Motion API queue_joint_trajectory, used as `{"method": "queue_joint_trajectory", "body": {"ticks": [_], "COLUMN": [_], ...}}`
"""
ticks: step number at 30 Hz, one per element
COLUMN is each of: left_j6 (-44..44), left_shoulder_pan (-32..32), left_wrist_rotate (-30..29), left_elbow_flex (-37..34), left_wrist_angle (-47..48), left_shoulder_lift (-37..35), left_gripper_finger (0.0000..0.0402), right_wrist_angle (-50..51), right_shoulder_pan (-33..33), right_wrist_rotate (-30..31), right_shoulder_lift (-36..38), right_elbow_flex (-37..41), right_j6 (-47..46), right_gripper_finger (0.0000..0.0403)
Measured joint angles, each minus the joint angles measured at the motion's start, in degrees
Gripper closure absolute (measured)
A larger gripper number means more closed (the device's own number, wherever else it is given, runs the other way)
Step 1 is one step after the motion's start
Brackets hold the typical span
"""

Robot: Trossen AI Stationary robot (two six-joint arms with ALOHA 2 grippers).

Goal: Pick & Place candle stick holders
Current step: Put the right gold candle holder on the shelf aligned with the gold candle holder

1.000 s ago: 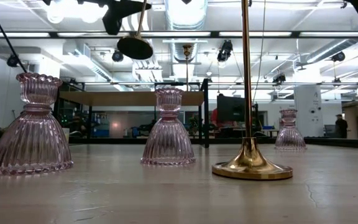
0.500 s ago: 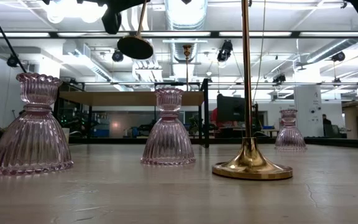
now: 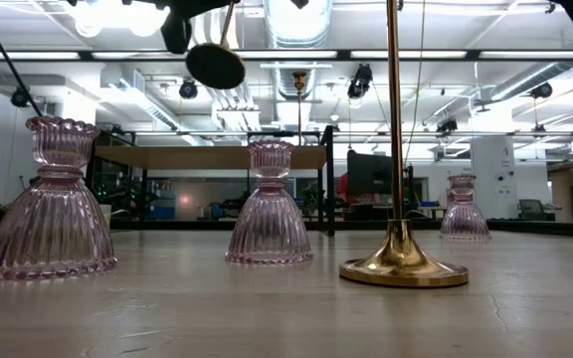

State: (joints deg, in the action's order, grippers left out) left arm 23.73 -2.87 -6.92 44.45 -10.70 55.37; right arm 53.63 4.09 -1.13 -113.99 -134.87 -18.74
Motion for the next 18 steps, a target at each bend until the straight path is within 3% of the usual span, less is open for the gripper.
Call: {"method": "queue_joint_trajectory", "body": {"ticks": [9,18], "left_j6": [-0.3,-10.7], "left_shoulder_pan": [-1.3,-5.4], "left_wrist_rotate": [-6.0,-14.6], "left_elbow_flex": [0.0,0.0], "left_wrist_angle": [0.1,-2.4], "left_shoulder_lift": [-1.0,-1.4], "left_gripper_finger": [0.0380,0.0378], "right_wrist_angle": [2.1,6.3], "right_shoulder_pan": [0.4,0.1], "right_wrist_rotate": [1.8,2.8], "right_shoulder_lift": [3.4,7.6], "right_elbow_flex": [-0.1,-0.1], "right_j6": [-0.6,-0.4], "right_gripper_finger": [0.0278,0.0229]}}
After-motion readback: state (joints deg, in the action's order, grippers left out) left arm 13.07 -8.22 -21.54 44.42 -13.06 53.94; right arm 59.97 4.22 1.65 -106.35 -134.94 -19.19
